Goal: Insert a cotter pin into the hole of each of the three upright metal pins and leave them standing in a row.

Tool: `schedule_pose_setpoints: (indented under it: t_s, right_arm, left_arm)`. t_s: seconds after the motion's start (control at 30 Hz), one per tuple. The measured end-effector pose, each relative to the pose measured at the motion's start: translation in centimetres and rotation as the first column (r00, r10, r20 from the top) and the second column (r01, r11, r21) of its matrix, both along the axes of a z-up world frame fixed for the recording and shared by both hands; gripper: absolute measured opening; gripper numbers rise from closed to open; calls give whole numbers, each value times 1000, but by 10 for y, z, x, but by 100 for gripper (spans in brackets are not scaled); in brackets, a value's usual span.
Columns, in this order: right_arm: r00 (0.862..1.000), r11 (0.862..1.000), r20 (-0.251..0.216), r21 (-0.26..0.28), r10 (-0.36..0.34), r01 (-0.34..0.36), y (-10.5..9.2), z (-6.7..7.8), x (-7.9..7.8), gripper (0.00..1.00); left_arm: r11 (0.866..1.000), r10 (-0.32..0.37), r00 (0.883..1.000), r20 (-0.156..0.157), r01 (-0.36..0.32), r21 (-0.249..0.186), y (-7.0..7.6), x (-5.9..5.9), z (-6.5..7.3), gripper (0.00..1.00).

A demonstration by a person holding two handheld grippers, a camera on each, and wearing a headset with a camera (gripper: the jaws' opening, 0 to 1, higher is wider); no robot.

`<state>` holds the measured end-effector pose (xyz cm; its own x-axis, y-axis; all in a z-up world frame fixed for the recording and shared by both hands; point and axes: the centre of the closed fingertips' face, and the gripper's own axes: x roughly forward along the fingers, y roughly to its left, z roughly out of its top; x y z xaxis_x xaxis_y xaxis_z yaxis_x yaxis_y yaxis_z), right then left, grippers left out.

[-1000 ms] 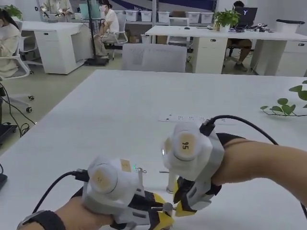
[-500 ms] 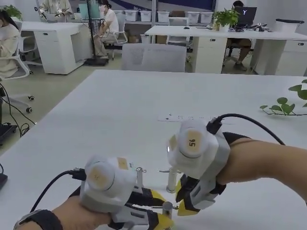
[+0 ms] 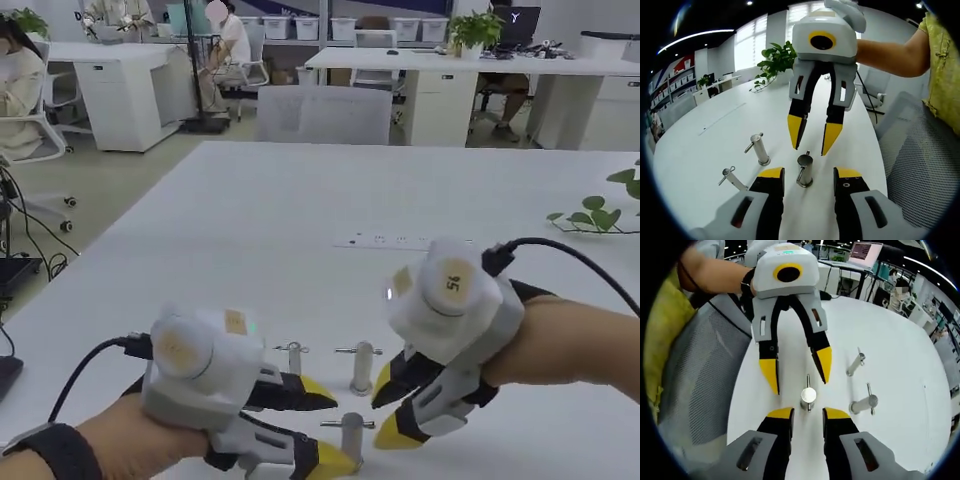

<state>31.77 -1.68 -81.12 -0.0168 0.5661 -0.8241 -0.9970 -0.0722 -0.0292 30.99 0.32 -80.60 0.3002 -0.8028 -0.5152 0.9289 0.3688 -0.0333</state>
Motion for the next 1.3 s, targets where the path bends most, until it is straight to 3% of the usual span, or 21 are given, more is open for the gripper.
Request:
schedule_pose_setpoints:
  t_s: [0.2, 0.43, 0.63, 0.77, 0.8, 0.93, 1.3]
  right_arm:
    - [1000, 998, -19, 57, -24, 25, 1, -1, -3, 26]
    - [999, 993, -16, 110, -28, 30, 11, -5, -2, 27]
    - [998, 984, -51, 173, -44, 52, 17, -12, -3, 27]
    - [997, 973, -55, 223, -46, 57, 21, -14, -3, 26]
    - [994, 969, -94, 234, -53, 74, 21, -16, -6, 26]
    - [994, 967, -91, 242, -60, 81, 19, -24, -4, 26]
    - [992, 952, -96, 288, -77, 102, 27, -25, -3, 25]
  left_arm:
    - [1000, 14, 1000, 7, -14, -19, 6, -10, 13, 44]
    - [992, 58, 998, 18, -55, -111, 15, -21, 39, 48]
    - [987, 82, 997, 6, -80, -138, 26, -33, 44, 54]
    - [976, 114, 993, -7, -113, -185, 28, -34, 48, 56]
    - [975, 121, 993, -1, -119, -188, 30, -35, 48, 56]
    - [964, 137, 990, -13, -136, -230, 29, -35, 53, 62]
    - [964, 194, 980, -31, -197, -179, 40, -29, 38, 70]
